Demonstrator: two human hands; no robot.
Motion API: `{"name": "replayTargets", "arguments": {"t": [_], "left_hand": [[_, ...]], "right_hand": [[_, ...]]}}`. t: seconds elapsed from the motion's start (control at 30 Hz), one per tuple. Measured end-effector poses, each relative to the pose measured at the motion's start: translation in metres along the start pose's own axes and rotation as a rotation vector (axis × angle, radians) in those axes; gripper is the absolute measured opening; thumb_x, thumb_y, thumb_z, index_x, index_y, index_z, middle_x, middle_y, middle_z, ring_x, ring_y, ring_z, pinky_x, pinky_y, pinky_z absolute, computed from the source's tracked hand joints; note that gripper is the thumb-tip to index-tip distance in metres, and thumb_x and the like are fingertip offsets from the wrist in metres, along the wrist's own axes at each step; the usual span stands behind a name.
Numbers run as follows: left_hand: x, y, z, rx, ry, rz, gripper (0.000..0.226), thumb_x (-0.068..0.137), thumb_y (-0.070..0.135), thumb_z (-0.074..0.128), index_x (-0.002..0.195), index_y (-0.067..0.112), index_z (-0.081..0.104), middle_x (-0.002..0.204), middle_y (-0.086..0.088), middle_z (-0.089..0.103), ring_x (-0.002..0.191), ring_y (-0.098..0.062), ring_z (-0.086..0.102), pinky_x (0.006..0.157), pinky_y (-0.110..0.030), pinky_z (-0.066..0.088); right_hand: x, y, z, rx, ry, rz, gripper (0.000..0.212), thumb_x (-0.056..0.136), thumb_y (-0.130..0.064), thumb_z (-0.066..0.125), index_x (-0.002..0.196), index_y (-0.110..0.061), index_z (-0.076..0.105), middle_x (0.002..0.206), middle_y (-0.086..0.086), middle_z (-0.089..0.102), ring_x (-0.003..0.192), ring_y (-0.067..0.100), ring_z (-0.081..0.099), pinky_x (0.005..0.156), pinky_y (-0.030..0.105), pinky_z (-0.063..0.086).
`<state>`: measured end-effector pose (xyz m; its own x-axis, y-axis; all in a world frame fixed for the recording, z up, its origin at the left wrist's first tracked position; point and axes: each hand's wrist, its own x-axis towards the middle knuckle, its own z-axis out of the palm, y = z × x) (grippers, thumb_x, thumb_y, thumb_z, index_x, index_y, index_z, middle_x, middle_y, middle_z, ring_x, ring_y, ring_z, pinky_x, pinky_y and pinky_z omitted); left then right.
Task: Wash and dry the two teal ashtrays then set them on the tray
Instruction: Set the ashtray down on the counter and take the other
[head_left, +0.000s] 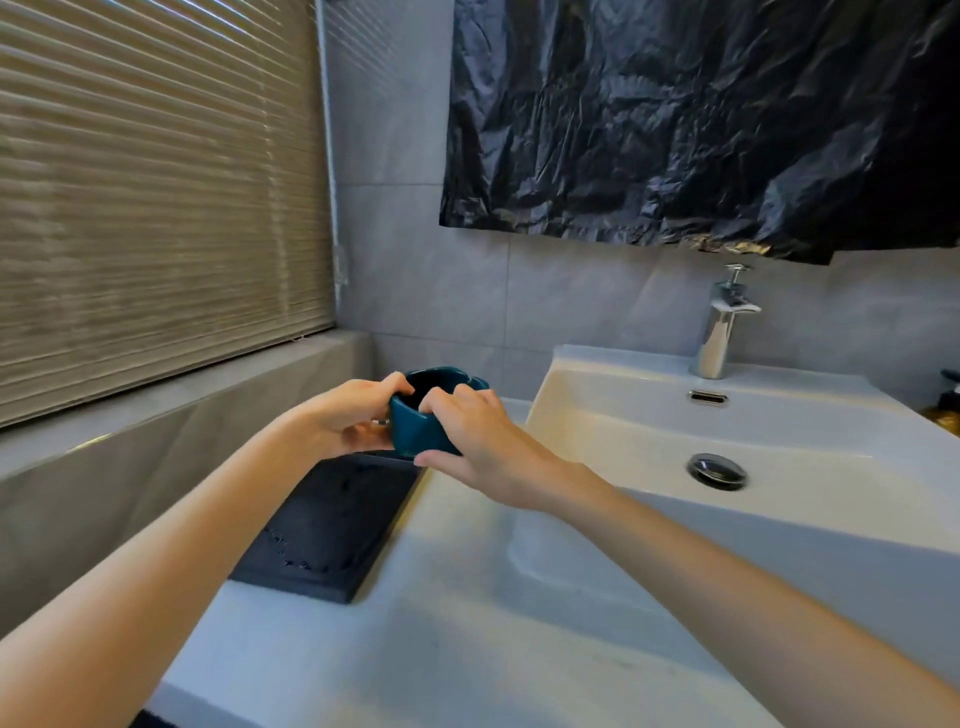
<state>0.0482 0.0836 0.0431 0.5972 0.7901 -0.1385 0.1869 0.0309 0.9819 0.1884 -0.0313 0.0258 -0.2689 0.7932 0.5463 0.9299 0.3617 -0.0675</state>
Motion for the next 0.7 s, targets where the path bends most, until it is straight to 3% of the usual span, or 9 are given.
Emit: {"name": "replayTargets", "arguments": {"t": [0.2, 0.3, 0.37, 0.57, 0.63, 0.7], "left_hand": [[0.002, -0.044, -0.006, 0.284, -0.011, 0.028, 0.025, 0.098, 0.028, 0.047, 0.109, 0.014, 0.064, 0.103, -0.01, 0.071, 0.088, -0.02, 0.071, 0.074, -0.029, 0.058], [0.009, -0.063, -0.005, 0.457, 0.039, 0.108, 0.021, 0.097, 0.03, 0.051, 0.104, 0.02, 0.069, 0.098, -0.006, 0.072, 0.09, -0.021, 0.07, 0.077, -0.029, 0.058], [0.016, -0.073, -0.005, 0.447, 0.065, 0.132, 0.024, 0.096, 0.036, 0.052, 0.105, 0.021, 0.068, 0.097, -0.003, 0.071, 0.09, -0.021, 0.069, 0.076, -0.03, 0.058], [0.041, -0.092, -0.022, 0.355, 0.334, 0.224, 0.03, 0.097, 0.026, 0.051, 0.123, 0.015, 0.06, 0.097, 0.001, 0.068, 0.085, -0.016, 0.064, 0.073, -0.031, 0.056], [0.051, -0.098, -0.029, 0.412, 0.41, 0.252, 0.032, 0.095, 0.024, 0.053, 0.126, 0.017, 0.059, 0.095, 0.002, 0.067, 0.084, -0.016, 0.062, 0.076, -0.035, 0.057], [0.06, -0.101, -0.031, 0.512, 0.447, 0.282, 0.035, 0.094, 0.024, 0.055, 0.128, 0.019, 0.058, 0.106, 0.0, 0.068, 0.088, -0.017, 0.062, 0.084, -0.038, 0.055]], "right_hand": [[-0.024, -0.011, 0.05, 0.035, -0.022, 0.069, 0.029, 0.087, -0.026, 0.068, 0.104, -0.01, 0.051, 0.099, 0.005, 0.057, 0.089, 0.023, 0.046, 0.082, 0.037, 0.033], [-0.035, -0.015, 0.064, 0.025, -0.039, 0.109, 0.029, 0.087, -0.026, 0.067, 0.105, -0.01, 0.052, 0.102, 0.006, 0.058, 0.093, 0.024, 0.048, 0.081, 0.034, 0.03], [-0.041, -0.017, 0.068, 0.028, -0.051, 0.128, 0.028, 0.088, -0.027, 0.066, 0.106, -0.01, 0.051, 0.105, 0.005, 0.058, 0.092, 0.021, 0.046, 0.079, 0.031, 0.027], [-0.046, -0.019, 0.076, 0.019, -0.109, 0.202, 0.026, 0.09, -0.028, 0.064, 0.103, -0.012, 0.048, 0.104, 0.004, 0.059, 0.082, 0.015, 0.036, 0.078, 0.031, 0.029], [-0.047, -0.019, 0.077, 0.024, -0.116, 0.234, 0.025, 0.09, -0.027, 0.064, 0.102, -0.013, 0.048, 0.103, 0.004, 0.059, 0.081, 0.015, 0.035, 0.077, 0.03, 0.028], [-0.048, -0.017, 0.077, 0.031, -0.126, 0.266, 0.024, 0.091, -0.027, 0.063, 0.103, -0.013, 0.047, 0.103, 0.003, 0.058, 0.081, 0.015, 0.036, 0.076, 0.03, 0.029]]}}
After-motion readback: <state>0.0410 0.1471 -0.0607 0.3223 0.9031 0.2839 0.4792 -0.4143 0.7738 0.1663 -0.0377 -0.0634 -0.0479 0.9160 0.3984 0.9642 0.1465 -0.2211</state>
